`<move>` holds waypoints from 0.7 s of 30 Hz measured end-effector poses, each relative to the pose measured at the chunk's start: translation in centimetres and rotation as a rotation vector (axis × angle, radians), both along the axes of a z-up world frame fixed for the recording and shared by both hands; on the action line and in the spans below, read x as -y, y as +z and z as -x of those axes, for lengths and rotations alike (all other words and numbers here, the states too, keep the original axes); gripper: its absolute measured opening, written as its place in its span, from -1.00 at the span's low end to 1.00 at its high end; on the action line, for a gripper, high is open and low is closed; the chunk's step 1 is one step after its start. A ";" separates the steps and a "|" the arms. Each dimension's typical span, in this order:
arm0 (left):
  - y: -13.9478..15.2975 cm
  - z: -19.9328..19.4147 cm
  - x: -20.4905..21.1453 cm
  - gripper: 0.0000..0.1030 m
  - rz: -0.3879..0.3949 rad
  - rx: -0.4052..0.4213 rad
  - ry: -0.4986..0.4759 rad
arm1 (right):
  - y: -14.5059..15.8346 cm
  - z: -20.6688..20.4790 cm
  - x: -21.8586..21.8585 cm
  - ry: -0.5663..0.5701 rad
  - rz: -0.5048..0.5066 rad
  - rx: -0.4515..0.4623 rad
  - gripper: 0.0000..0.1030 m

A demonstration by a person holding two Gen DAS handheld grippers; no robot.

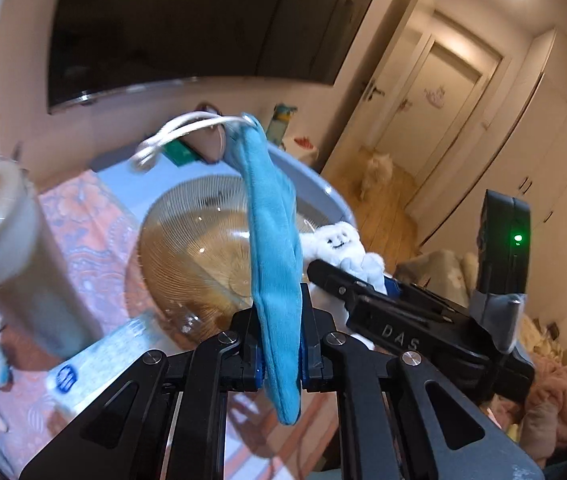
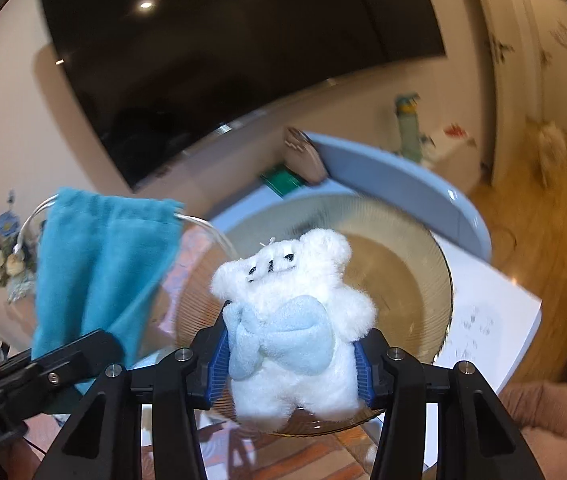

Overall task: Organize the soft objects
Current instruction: 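Carry the teal pouch and white bear over the glass bowl with both grippers, then open both grippers to drop the pouch and bear into the bowl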

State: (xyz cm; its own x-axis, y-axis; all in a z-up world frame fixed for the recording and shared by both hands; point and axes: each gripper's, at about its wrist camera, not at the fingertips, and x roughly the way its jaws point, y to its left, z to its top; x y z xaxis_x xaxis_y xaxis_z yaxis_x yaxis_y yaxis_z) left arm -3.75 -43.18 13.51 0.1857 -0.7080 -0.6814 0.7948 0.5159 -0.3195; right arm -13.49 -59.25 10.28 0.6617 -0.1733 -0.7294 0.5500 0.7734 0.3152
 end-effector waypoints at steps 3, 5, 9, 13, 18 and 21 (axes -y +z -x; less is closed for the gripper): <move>-1.6 -0.1 1.8 -0.83 -0.051 0.009 -0.012 | -1.4 -0.7 0.9 -0.017 -0.040 -0.020 -0.05; -2.1 -0.3 2.9 -0.83 -0.073 0.011 -0.014 | -1.8 -0.6 1.3 -0.034 -0.058 -0.028 -0.02; -3.3 -1.4 3.5 -0.81 -0.087 -0.011 -0.010 | -2.9 -0.5 2.4 -0.058 -0.117 -0.044 0.18; -4.4 -2.0 3.9 -0.20 -0.126 -0.039 0.004 | -3.2 -0.3 2.5 -0.056 -0.132 -0.044 0.19; -4.1 -1.2 2.9 -0.09 -0.121 -0.042 -0.015 | -2.4 0.6 2.2 -0.053 -0.118 -0.021 0.20; -3.1 -0.2 1.9 -0.09 -0.099 -0.027 -0.042 | -1.2 1.0 1.3 -0.037 -0.092 -0.005 0.20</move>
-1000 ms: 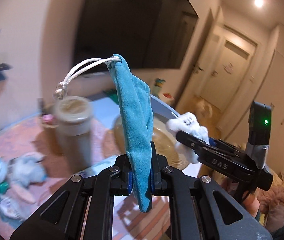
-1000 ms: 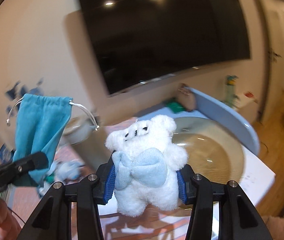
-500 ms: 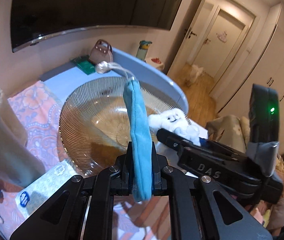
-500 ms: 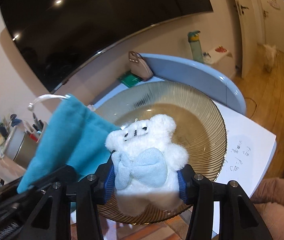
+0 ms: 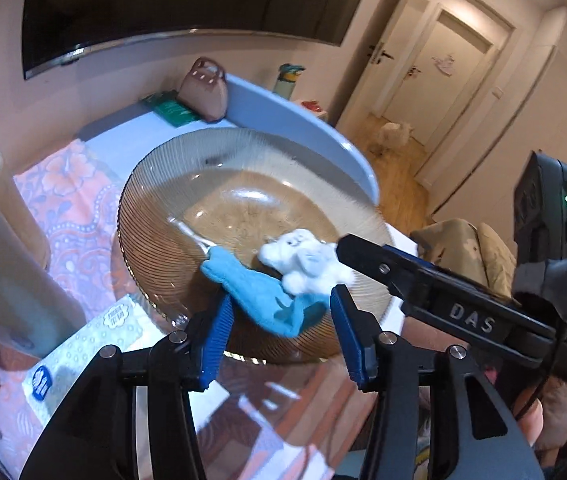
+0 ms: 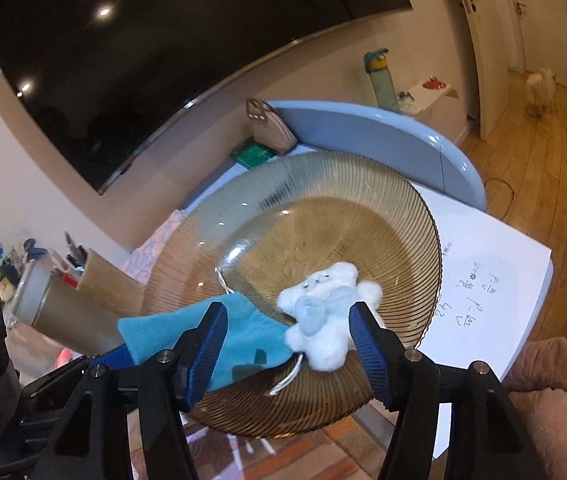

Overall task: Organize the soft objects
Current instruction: 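Open both grippers to drop the pouch and bear into the bowl, then return to the table and grasp the printed snack bag with the right gripper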

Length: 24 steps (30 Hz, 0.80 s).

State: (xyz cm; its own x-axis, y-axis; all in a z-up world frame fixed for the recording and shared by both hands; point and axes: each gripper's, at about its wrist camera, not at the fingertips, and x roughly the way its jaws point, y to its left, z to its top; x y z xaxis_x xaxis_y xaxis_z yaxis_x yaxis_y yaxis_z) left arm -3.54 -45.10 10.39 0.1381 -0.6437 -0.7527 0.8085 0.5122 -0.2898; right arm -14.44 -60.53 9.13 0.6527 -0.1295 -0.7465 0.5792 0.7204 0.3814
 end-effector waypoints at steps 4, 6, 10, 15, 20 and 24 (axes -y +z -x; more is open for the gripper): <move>2.1 1.6 -2.2 -0.09 0.045 0.029 -0.018 | 2.2 0.5 -2.0 0.026 0.051 0.027 0.20; 3.3 2.4 -3.9 -0.09 0.061 0.061 -0.017 | 3.4 0.7 -3.4 0.050 0.079 0.042 0.21; 5.5 3.9 -8.1 -0.09 0.086 0.127 0.017 | 5.5 0.6 -6.7 0.107 0.127 0.080 0.25; 7.6 4.3 -15.6 -0.09 0.131 0.160 0.127 | 7.2 -0.3 -11.7 0.224 0.171 0.108 0.25; 8.3 4.0 -24.5 0.15 0.147 0.193 0.321 | 7.1 -2.2 -19.0 0.421 0.197 0.106 0.25; 8.5 3.5 -32.4 0.42 0.149 0.245 0.518 | 5.8 -4.2 -24.7 0.566 0.201 0.081 0.25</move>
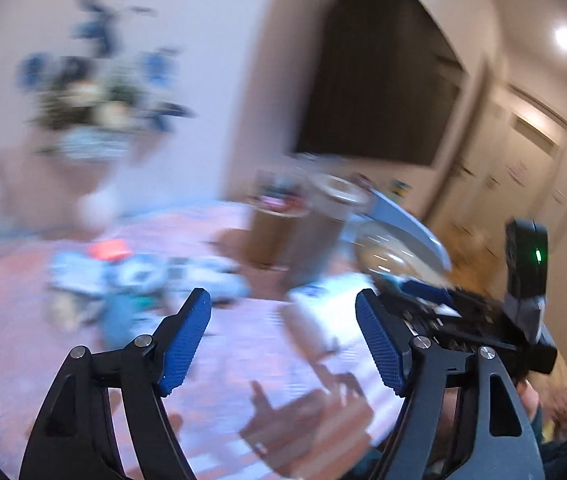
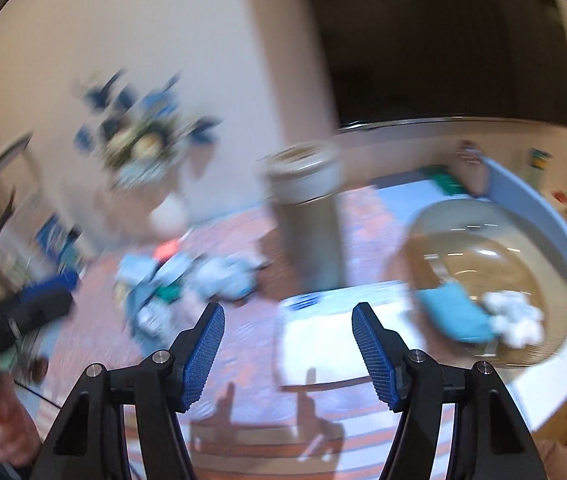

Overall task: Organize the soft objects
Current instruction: 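Return to the table and grasp the printed snack bag with the right gripper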

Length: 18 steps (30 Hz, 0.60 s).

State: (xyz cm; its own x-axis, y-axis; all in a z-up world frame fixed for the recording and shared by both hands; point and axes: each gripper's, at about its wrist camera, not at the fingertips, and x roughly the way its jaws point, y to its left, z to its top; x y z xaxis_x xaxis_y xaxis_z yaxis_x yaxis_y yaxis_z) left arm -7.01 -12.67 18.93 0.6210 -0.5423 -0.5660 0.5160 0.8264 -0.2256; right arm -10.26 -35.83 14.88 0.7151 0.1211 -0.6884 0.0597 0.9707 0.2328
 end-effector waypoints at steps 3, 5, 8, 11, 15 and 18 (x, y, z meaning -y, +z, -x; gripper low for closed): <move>-0.3 -0.8 -5.4 0.42 0.033 -0.024 0.116 | -1.4 -1.5 -3.7 0.091 -0.025 -0.035 0.25; -0.9 -1.6 -8.3 0.42 0.044 -0.044 0.176 | -2.3 -2.3 -6.2 0.146 -0.018 -0.055 0.25; -1.0 -2.0 -11.8 0.42 -0.011 -0.051 0.259 | -3.5 -3.5 -9.1 0.202 0.013 -0.083 0.25; 0.9 -1.7 -14.6 0.42 -0.055 0.000 0.313 | -4.2 -4.5 -10.8 0.249 0.012 -0.101 0.25; 1.2 -2.2 -16.8 0.42 -0.068 0.001 0.335 | -5.5 -6.4 -11.9 0.274 -0.020 -0.123 0.25; -3.2 -4.6 -15.6 0.42 -0.024 -0.100 0.275 | -7.2 -7.8 -12.6 0.315 -0.064 -0.133 0.25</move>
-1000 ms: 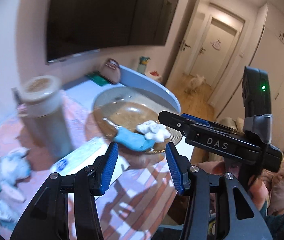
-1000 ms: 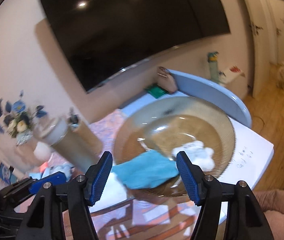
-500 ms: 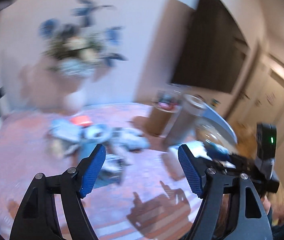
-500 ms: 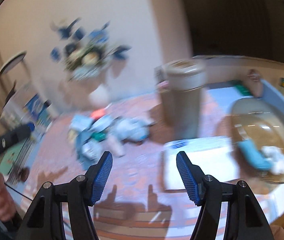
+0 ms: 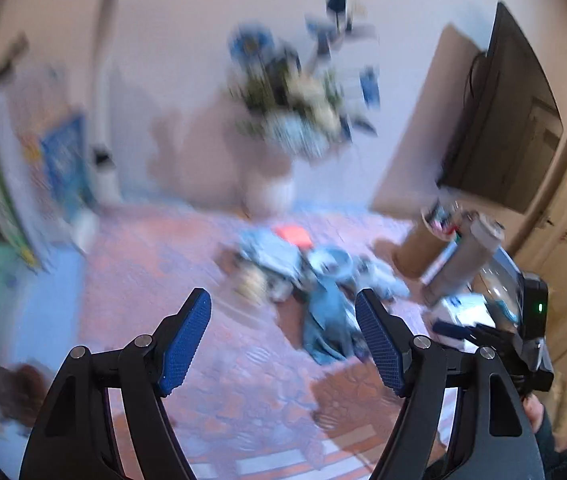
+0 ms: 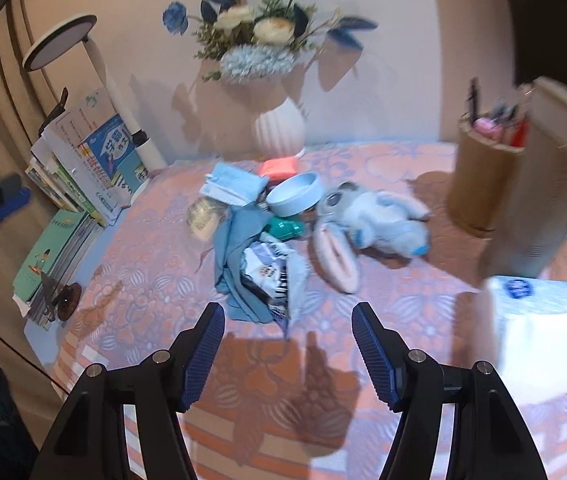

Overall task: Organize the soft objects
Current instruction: 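Return to the table and grasp the printed snack bag with the right gripper, then grasp the blue-grey cloth with the left gripper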

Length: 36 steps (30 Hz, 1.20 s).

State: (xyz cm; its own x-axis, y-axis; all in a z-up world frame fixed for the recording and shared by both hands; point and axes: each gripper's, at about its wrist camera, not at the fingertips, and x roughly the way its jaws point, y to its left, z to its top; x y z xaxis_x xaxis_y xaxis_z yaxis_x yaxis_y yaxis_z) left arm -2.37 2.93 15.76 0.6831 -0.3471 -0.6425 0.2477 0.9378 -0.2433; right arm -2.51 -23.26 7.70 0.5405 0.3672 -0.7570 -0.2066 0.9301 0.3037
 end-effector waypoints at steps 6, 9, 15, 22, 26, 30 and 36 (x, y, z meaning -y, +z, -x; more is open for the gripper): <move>-8.6 -5.2 5.7 0.38 0.033 -0.177 -0.105 | -3.3 -2.6 -0.8 0.060 -0.015 -0.021 0.25; -10.2 -7.6 7.5 0.39 0.069 -0.221 -0.138 | -4.4 -3.7 -1.0 0.072 0.008 -0.027 0.25; -11.3 -9.4 9.1 0.36 0.042 -0.233 -0.129 | -6.1 -5.9 -1.0 0.084 -0.026 -0.057 0.24; -11.9 -9.4 8.4 -0.17 0.077 -0.249 -0.145 | -6.4 -5.8 -2.2 0.120 -0.053 -0.026 -0.16; -10.8 -7.9 7.4 -0.28 0.102 -0.217 -0.146 | -6.1 -4.5 -1.9 0.103 -0.118 -0.051 -0.33; -9.7 -5.7 6.8 -0.28 0.112 -0.194 -0.174 | -4.7 -2.0 -2.5 0.095 -0.119 -0.028 -0.35; -10.2 -4.2 5.6 -0.23 0.121 -0.210 -0.157 | -4.0 0.9 -3.2 0.084 -0.054 -0.045 -0.36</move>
